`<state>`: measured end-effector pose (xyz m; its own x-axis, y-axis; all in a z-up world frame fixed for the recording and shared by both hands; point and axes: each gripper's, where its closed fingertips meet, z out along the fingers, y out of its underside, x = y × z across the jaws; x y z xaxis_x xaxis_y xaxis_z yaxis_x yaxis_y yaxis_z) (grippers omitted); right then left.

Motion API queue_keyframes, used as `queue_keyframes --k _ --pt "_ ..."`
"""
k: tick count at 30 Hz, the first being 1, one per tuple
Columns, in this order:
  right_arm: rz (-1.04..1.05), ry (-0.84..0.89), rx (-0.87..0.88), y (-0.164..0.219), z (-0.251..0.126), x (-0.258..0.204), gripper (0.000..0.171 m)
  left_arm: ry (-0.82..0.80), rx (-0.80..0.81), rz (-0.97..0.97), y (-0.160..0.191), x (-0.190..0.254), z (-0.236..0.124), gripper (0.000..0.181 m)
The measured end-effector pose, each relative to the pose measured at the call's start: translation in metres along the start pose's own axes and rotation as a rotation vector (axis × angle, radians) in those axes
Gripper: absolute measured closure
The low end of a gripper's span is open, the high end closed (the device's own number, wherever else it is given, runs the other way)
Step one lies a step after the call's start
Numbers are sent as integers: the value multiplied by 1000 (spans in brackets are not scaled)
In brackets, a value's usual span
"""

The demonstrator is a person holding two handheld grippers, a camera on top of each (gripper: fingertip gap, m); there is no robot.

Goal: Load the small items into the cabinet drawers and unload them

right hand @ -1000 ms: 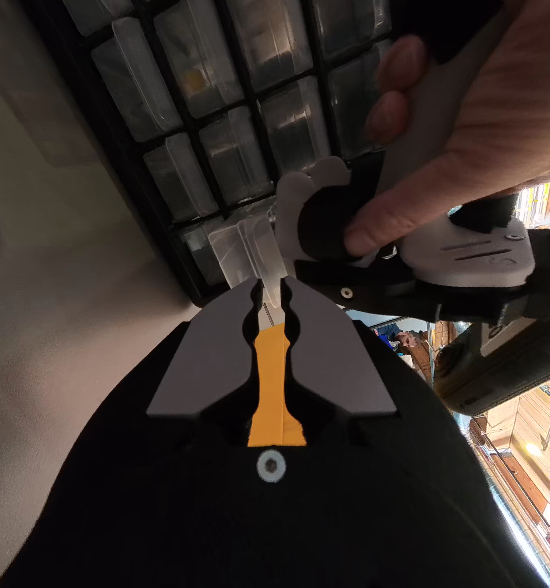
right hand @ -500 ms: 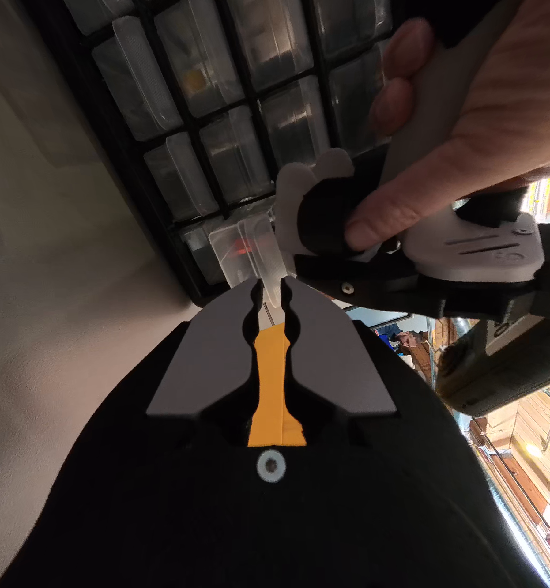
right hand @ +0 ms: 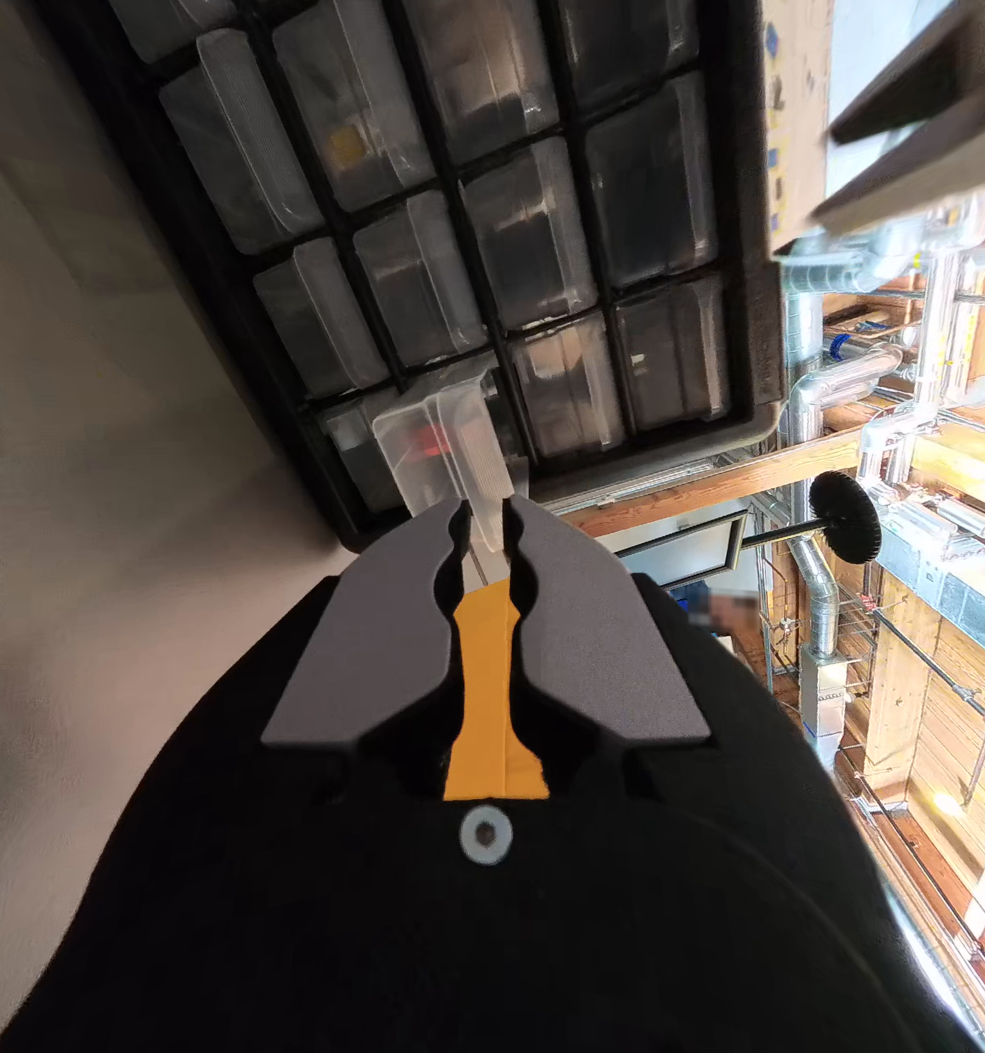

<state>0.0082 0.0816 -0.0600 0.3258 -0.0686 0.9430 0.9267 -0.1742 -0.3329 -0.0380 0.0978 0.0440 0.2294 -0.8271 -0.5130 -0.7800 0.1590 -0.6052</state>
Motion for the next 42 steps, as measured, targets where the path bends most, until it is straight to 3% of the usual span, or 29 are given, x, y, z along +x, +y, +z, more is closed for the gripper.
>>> queue_keyframes --k 3,6,11,17,22,26,42 --pt "5 16 -3 1 3 0 159 95 150 -159 6 -1 -37 134" --pt "2 40 -6 2 8 1 159 158 165 -240 25 -3 -66 123" --pt "-17 73 -23 1 25 -2 153 169 279 -324 32 -26 -102 120" --pt "-12 103 -54 4 47 -1 151 322 425 -458 31 -44 -131 112" --pt "-31 105 -52 5 52 -1 149 349 509 -521 42 -63 -139 118" --pt "-46 86 -53 6 58 -6 139 376 504 -532 49 -67 -138 118" --pt "-32 80 -37 4 60 -11 135 346 445 -547 65 -78 -131 119"
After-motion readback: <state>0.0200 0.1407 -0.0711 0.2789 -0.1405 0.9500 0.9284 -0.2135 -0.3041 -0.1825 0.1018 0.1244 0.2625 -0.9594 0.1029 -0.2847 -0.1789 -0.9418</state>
